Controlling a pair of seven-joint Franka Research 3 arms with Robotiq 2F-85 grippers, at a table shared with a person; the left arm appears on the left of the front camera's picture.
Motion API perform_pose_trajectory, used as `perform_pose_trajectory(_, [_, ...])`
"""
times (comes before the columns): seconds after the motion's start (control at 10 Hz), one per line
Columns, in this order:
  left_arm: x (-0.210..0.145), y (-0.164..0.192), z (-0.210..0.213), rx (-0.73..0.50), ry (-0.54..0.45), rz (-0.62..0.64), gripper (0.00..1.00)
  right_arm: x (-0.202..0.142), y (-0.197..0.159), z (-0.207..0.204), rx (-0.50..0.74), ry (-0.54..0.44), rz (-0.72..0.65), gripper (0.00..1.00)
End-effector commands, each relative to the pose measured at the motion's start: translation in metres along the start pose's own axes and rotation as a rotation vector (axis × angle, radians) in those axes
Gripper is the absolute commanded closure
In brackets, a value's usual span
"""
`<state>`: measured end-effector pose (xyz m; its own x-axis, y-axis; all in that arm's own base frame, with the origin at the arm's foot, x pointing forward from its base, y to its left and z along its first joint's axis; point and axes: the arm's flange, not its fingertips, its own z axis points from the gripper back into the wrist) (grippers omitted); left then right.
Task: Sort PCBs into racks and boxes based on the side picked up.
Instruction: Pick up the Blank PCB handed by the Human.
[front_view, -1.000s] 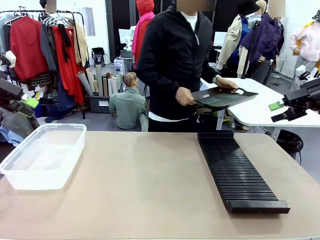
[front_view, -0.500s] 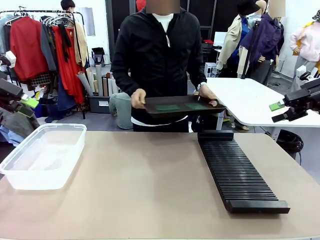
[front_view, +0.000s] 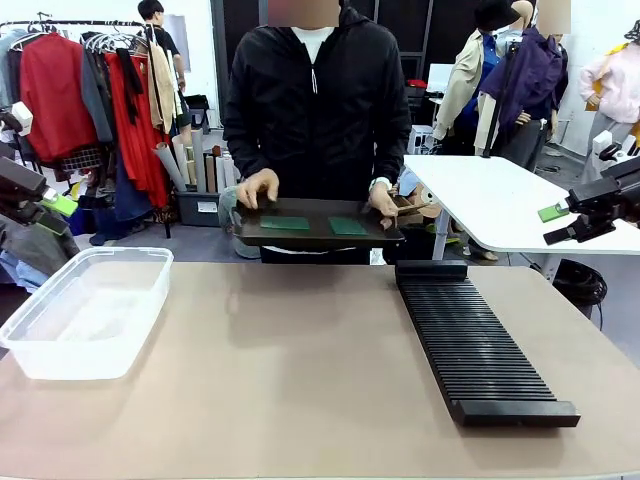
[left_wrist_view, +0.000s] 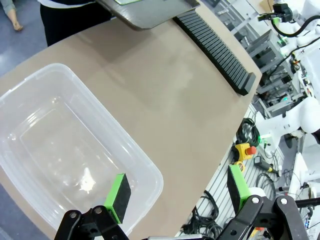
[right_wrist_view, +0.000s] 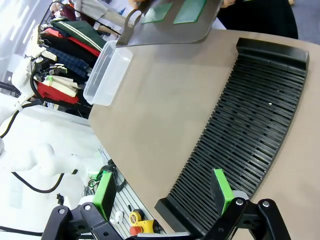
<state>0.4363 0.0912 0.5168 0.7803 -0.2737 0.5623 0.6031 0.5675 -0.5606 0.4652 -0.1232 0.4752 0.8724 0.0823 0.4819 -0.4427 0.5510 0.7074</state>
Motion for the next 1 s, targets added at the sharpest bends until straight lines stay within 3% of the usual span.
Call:
perform_pose_trajectory(0.0, [-0.0005, 0.0003, 0.0005, -0.005, -0.003, 0.002, 0.0, 0.0006, 0.0006, -0.0004, -0.002, 0.001, 0.001, 0.0])
perform_pose_trajectory(0.9, [-0.0005, 0.0003, 0.0005, -0.005, -0.003, 0.002, 0.0, 0.0006, 0.0006, -0.0004, -0.002, 0.001, 0.001, 0.0])
